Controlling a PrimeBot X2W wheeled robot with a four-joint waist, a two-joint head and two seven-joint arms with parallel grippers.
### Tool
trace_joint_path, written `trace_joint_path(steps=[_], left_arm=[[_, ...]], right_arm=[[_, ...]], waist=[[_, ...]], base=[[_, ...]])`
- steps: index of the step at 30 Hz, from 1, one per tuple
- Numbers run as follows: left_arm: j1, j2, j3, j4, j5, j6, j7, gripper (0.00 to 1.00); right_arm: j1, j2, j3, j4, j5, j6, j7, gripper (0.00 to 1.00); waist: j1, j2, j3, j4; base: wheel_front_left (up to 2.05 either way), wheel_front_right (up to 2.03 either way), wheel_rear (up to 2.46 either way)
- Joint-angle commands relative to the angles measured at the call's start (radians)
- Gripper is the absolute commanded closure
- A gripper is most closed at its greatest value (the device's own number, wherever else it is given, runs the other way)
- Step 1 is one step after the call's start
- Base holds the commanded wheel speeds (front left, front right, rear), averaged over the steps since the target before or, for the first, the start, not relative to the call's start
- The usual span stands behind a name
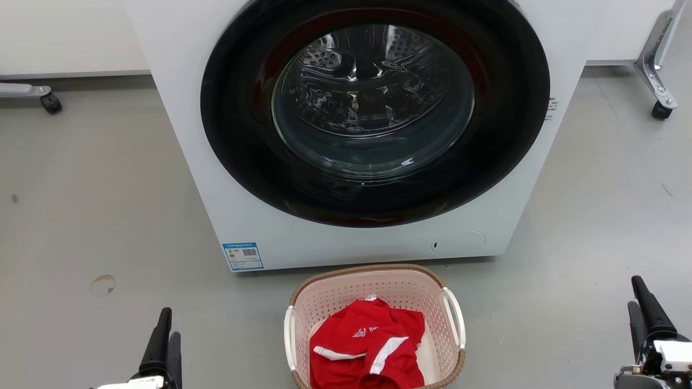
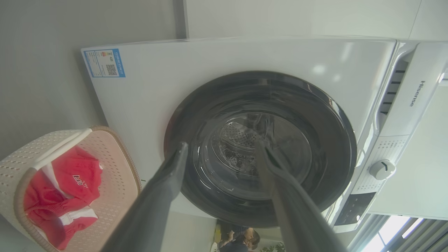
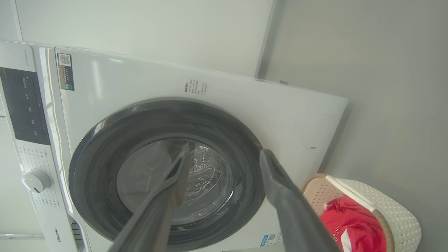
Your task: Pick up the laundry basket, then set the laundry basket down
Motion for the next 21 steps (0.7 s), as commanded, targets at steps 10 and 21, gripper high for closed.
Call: trace_joint_path(steps=[10, 21], left_arm=[[-0.024, 0.018, -0.018, -0.047, 0.031, 0.006, -0.041, 0.0], [-0.022, 0.02, -0.031, -0.065, 0.051, 0.014, -0.07, 0.0]], right_arm=[[-0.052, -0.047, 0.043, -0.039, -0.065, 0.002, -0.045, 0.0], [-0.061, -0.052, 0.071, -0.042, -0.107, 0.002, -0.071, 0.0]], waist=[[-0.0002, -0.0001, -0.005, 0.004], [-0.0002, -0.0001, -0.007, 0.007]], base=[[0.0, 0.0, 0.0], [0.0, 0.0, 0.0]])
